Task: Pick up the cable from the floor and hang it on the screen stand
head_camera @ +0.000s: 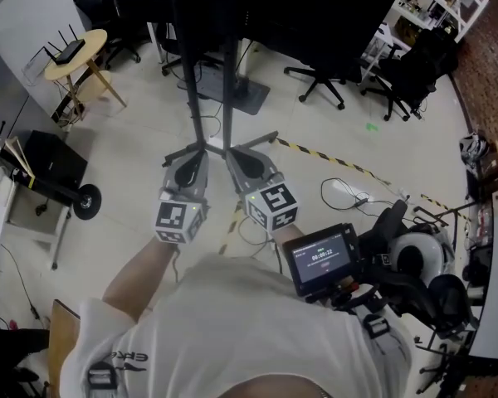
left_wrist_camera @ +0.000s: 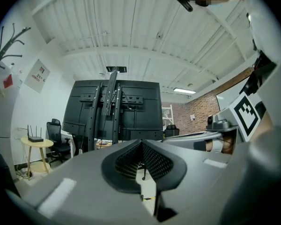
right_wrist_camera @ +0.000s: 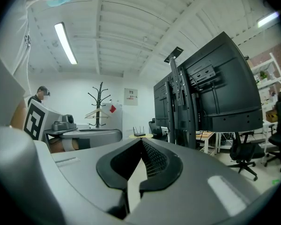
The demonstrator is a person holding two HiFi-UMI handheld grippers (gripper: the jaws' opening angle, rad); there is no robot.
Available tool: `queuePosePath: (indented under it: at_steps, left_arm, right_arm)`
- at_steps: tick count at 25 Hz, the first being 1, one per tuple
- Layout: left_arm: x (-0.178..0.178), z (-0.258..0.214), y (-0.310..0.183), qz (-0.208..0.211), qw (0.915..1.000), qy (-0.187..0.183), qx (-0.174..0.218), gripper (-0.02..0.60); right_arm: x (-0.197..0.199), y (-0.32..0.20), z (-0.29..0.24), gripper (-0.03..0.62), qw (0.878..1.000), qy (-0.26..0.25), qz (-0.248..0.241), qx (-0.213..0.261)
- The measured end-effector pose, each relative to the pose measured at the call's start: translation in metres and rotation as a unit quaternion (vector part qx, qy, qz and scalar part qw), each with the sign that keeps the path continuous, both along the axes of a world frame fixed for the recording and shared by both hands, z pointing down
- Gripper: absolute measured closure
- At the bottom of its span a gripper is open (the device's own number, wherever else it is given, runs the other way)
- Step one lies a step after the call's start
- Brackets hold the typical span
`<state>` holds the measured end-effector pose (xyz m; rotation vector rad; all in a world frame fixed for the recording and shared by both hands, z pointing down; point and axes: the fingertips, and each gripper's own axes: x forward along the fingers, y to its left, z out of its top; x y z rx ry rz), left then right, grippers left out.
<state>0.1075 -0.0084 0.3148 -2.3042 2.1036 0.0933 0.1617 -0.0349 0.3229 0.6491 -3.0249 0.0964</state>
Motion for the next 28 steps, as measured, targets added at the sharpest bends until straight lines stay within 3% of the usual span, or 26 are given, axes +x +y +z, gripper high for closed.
queuePosePath:
  at_steps: [28]
  left_arm:
    - [-0.024,0.004,-0.007,0.024,0.9994,0.024,-0.01,0.58]
  right_arm:
    - [-0.026,0.002,0.0,0.582,1.0,0.025,0.008,0.005]
